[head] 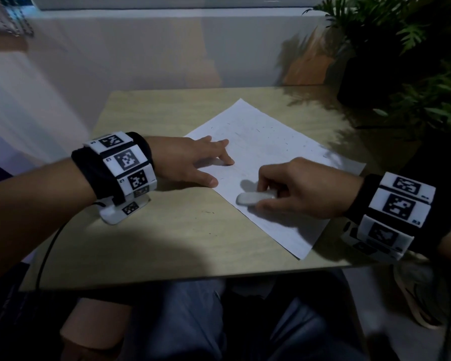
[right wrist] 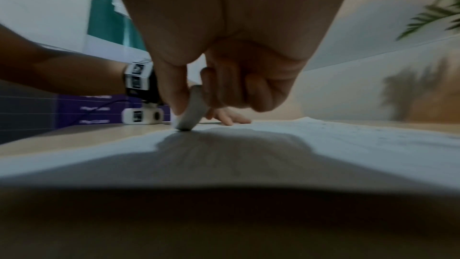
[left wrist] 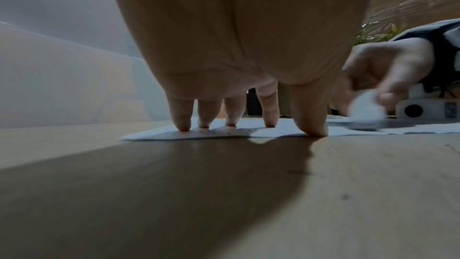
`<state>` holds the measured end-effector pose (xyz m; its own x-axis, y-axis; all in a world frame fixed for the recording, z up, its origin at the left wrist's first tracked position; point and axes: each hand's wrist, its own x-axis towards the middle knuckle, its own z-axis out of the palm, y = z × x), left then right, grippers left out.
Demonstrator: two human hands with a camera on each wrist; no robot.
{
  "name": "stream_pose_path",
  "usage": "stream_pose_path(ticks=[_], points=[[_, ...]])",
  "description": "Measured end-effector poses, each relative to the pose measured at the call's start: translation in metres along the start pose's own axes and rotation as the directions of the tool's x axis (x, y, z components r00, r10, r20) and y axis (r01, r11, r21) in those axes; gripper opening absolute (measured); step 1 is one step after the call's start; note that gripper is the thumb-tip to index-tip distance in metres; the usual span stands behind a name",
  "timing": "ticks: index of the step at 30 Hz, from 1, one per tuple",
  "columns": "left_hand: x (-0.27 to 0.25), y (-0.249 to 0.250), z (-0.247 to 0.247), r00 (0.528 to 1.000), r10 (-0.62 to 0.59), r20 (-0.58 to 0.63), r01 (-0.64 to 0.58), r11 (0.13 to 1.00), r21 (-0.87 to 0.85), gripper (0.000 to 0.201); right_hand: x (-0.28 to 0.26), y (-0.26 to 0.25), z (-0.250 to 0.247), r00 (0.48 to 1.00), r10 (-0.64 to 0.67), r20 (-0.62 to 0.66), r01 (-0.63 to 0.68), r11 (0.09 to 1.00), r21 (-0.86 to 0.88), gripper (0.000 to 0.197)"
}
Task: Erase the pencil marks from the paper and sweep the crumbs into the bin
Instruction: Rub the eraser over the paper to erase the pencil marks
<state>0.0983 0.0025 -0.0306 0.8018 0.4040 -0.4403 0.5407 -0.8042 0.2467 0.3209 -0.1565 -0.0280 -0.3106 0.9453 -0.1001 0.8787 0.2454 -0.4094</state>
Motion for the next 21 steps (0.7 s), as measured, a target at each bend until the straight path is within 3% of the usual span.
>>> stream_pose_path(ticks=[2,6,11,14,16,19,21], points=[[0.0,0.0,0.0,1.0,-0.006,0.0,0.006,1.0,0.001,0.061,0.001,0.003,-0.002,1.0,0.019,0.005,-0.019,0.999,0.034,0.027],[0.0,-0.001,0.001,1.0,-0.006,0.0,0.006,1.0,-0.007,0.062,0.006,0.01,-0.006,0.976,0.097,-0.194,-0.121,0.985,-0.119,0.035],[0.0,-0.001,0.0,1.0,-0.01,-0.006,0.01,1.0,-0.014,0.063,0.0,0.0,-0.003,0.999,0.005,0.041,-0.007,0.999,0.038,0.024],[0.0,0.0,0.001,0.999,-0.026,-0.017,0.026,1.0,-0.016,0.076,0.005,0.007,-0.006,0.984,0.108,-0.144,-0.117,0.992,-0.052,0.027],[0.0,0.0,0.001,0.999,-0.036,-0.025,0.036,0.999,-0.012,0.08,0.006,0.008,-0.005,0.972,0.096,-0.215,-0.122,0.987,-0.108,0.027],[0.001,0.0,0.002,0.998,-0.038,-0.057,0.037,0.999,-0.008,0.069,0.003,-0.004,0.0,0.999,0.006,-0.031,-0.006,1.0,-0.006,0.026],[0.001,-0.001,0.002,0.996,-0.032,-0.079,0.032,0.999,-0.005,0.066,0.006,-0.006,0.001,1.0,0.002,-0.018,-0.002,1.0,0.007,0.025]])
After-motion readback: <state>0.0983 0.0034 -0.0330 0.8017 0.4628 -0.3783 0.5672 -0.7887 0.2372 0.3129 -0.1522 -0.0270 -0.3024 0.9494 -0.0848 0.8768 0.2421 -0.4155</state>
